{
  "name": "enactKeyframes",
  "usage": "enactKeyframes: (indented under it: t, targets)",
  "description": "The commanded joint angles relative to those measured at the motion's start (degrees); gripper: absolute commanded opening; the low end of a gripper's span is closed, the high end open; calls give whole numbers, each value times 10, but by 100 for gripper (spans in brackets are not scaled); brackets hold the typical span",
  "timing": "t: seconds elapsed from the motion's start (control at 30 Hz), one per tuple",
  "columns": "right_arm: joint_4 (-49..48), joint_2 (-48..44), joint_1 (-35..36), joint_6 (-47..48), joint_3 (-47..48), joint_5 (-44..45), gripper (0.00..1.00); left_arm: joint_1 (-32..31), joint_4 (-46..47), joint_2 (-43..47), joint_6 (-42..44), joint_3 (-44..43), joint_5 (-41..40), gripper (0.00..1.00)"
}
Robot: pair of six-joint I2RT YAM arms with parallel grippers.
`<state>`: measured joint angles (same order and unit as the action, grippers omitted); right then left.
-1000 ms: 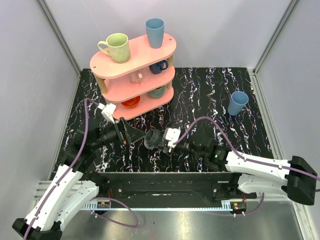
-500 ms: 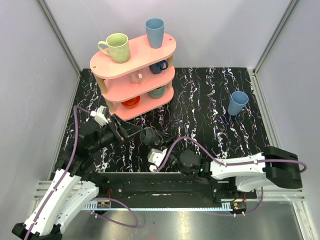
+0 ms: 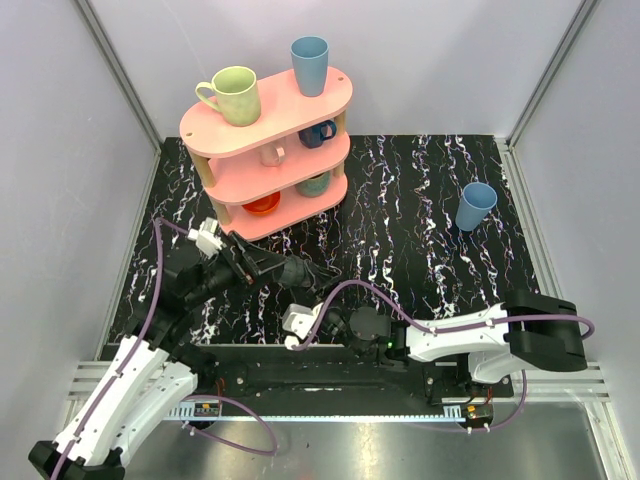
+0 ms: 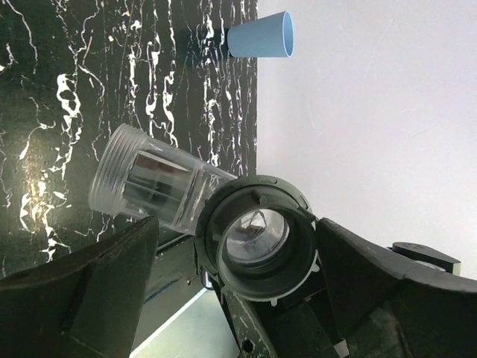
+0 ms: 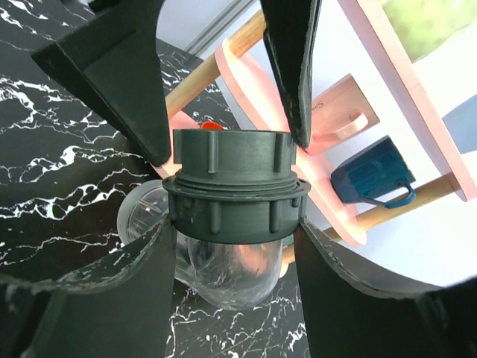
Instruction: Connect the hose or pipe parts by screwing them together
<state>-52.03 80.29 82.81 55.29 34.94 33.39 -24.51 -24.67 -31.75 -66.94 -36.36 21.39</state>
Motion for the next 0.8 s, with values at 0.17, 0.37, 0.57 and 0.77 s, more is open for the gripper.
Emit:
enactKeyframes:
  t: [0.17,0.37,0.57,0.77]
  targets:
    - [-26,5,9,-21,39,1,0,0,106,3,-37,47,48,68]
    - [50,-14,5,-102,51,-27,0,0,139,13,22,59,95,15]
    - [175,-74,-67,-268,65,-182,0,-1,159,12,130,80,117,0]
    - [242,-129,-171,-403,63,-442,0,0,296,42,229,138,168,0]
